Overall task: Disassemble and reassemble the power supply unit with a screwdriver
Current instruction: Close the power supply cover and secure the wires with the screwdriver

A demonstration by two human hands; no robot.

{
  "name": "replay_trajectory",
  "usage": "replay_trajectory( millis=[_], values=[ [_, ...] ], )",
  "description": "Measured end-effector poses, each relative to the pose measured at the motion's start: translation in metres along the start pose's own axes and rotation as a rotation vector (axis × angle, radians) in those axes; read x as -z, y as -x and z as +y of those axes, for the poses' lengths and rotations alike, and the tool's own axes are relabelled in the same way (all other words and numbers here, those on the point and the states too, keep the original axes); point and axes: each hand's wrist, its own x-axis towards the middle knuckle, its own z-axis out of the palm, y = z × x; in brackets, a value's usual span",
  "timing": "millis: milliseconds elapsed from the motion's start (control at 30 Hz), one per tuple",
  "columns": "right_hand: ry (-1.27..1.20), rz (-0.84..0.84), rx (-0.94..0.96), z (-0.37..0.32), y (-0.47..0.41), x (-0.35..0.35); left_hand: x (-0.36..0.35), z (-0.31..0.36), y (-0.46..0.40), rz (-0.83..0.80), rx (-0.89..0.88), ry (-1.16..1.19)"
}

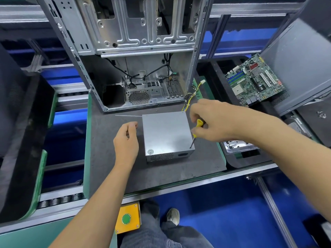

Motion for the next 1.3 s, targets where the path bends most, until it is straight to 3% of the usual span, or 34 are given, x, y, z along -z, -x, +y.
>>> replay_trajectory(
  millis=[67,233,400,567,700,767,933,1067,1133,1233,1300],
  values=[
    [-0.079,-0.035,0.053,0.001,-0.002,0.002,0.001,0.001,-0.002,0.0,-0.009,-0.01],
    [0.156,0.082,-0.159,0.004,-0.004,-0.002,0.0,0.007,-0.005,0.005,-0.009,-0.018],
    [-0.138,-0.066,0.076,0.002,0.0,0.003,-0.002,0.014,-0.005,0.013,0.003,-0.003],
    [0.239,0.078,-0.121,-0.002,-0.001,0.0,-0.006,0.02,-0.007,0.026,-0.011,-0.022],
    [-0.145,-0.017,0.043,0.005,0.0,-0.002,-0.006,0.023,-0.008,0.051,-0.039,-0.038],
    [-0.207,-0.035,0.057,0.006,-0.001,-0.001,-0.006,0.025,-0.009,0.064,-0.044,-0.042],
    [0.173,0.186,-0.12,0.01,-0.001,-0.009,-0.008,0.027,-0.01,0.08,-0.056,-0.039],
    [-0.147,-0.057,0.076,0.012,0.004,0.0,-0.01,0.029,-0.012,0.088,-0.068,-0.043],
    [-0.057,-0.075,0.061,0.01,0.003,0.003,-0.012,0.031,-0.012,0.088,-0.078,-0.044],
    [0.303,-0.001,-0.039,0.009,0.0,-0.001,-0.015,0.035,-0.011,0.091,-0.076,-0.051],
    [0.177,-0.02,-0.064,0.013,0.004,-0.004,-0.016,0.037,-0.011,0.092,-0.09,-0.058]
  ],
)
